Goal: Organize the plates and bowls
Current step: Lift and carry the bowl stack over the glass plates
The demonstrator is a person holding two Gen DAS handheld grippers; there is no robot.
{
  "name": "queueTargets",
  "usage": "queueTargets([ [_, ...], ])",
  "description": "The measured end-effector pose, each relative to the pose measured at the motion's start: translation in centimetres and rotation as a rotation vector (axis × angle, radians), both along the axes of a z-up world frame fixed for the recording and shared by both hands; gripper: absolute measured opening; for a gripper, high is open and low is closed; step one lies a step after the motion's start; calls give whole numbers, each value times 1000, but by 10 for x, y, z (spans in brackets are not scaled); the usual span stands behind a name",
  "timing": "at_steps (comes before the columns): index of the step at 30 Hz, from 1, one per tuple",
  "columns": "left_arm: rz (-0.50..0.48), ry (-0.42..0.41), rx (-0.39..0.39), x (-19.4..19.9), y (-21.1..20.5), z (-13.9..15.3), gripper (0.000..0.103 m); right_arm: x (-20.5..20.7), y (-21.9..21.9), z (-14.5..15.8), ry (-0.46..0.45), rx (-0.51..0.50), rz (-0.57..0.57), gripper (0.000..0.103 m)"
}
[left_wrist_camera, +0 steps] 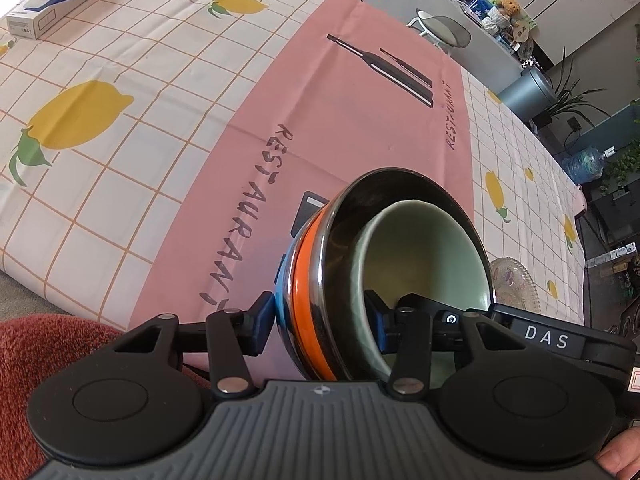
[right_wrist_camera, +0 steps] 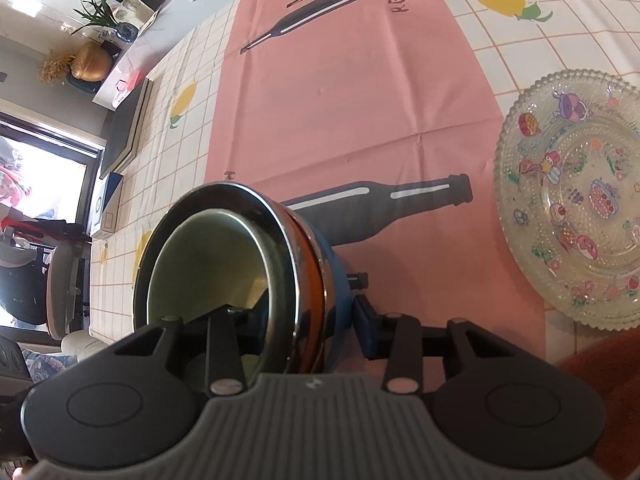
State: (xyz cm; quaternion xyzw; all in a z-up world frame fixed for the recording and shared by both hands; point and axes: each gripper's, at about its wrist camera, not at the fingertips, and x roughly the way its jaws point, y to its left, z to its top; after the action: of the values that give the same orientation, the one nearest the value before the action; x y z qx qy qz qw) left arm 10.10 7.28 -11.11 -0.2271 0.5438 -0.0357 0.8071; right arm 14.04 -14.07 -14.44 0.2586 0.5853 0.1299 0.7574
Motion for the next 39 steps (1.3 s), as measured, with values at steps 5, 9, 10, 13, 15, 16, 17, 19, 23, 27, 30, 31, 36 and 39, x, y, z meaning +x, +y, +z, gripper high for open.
queueTargets([
  [5,-21,-28,1,0,-17,14,53,-4,-16,13,-25,8,-16,40],
  [9,-56,-50,-7,2,-42,25,53,-9,-38,27,-43,3,-35,40],
  [10,-66,-54,-11,3,-50,28,53,-10,-46,31,-48,0,-42,40],
  [13,-100,-67,-24,8,-74,33,53,-13,-71,41,-59,-8,-70,40],
  [15,-123,-73,-38,11,-91,34,53,-16,-89,47,-67,-15,-92,40],
  [16,-135,-77,-45,13,-100,34,53,-17,-98,50,-72,-21,-103,40],
  [17,-144,-78,-52,15,-107,34,53,-18,-107,52,-76,-27,-113,40],
  [19,-165,-80,-64,20,-124,32,53,-19,-126,56,-84,-39,-132,40],
  [23,-197,-70,-68,30,-155,25,52,-18,-161,53,-71,-46,-170,40],
  [27,-210,-53,-74,37,-174,16,52,-16,-185,48,-56,-55,-198,40],
  [30,-213,-39,-72,40,-182,11,52,-14,-195,42,-43,-55,-204,40],
  [31,-214,-36,-69,41,-183,9,52,-15,-197,40,-40,-55,-204,40],
  [36,-214,-21,-52,43,-189,5,52,-12,-204,30,-26,-38,-206,40],
  [39,-215,-17,-53,42,-191,2,52,-11,-207,26,-18,-33,-209,40],
])
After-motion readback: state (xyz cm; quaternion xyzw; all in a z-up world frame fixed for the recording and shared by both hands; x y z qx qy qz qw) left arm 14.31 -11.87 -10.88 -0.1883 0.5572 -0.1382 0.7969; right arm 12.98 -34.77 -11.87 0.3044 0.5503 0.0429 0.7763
